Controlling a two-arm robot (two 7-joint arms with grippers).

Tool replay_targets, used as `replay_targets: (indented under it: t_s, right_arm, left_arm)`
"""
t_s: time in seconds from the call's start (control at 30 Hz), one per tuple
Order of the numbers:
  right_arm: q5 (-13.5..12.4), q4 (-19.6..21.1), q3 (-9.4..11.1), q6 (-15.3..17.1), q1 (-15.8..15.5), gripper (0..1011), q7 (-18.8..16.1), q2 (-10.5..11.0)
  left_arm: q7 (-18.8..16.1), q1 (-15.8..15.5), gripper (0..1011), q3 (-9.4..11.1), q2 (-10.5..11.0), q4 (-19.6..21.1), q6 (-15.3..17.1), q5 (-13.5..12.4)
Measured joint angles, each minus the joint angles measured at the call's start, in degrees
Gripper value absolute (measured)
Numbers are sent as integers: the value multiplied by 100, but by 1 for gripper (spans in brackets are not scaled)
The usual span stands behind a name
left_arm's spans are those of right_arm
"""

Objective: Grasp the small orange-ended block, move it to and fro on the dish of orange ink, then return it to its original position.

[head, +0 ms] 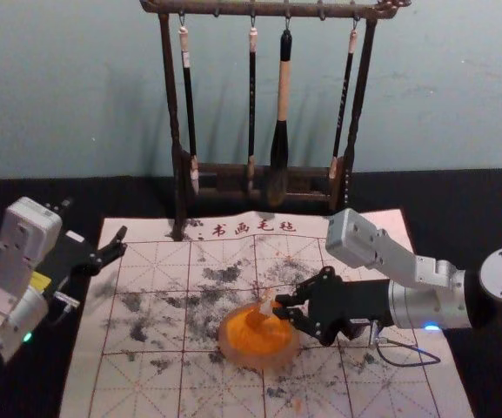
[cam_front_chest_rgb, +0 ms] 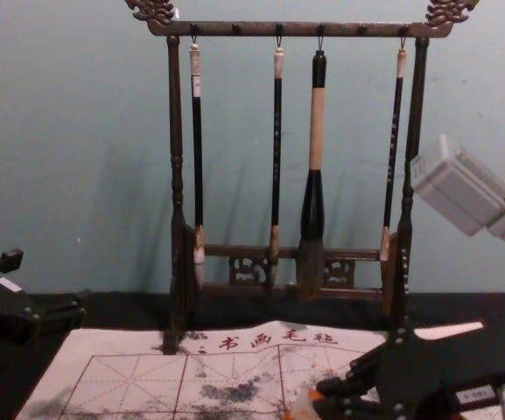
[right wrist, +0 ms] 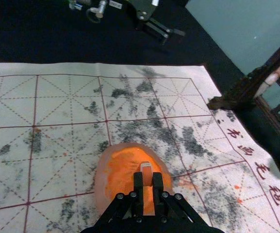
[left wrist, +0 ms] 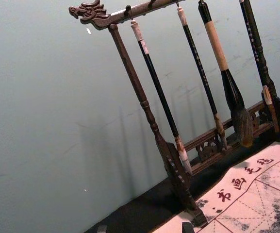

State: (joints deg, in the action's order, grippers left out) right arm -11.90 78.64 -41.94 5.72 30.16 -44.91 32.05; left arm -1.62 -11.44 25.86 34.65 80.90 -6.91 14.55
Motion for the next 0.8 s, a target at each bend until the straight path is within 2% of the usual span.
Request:
replay_targets:
  t_s: [0.37, 0.8]
  right_arm:
    - [6, 90, 82, 70, -28, 90, 68, 86]
    - [-55, 537, 164, 160, -302, 90, 84, 379]
  left_arm:
    - [0, 0, 1001, 0, 0, 0, 0, 0]
    - [0, 0, 1001, 0, 0, 0, 0, 0]
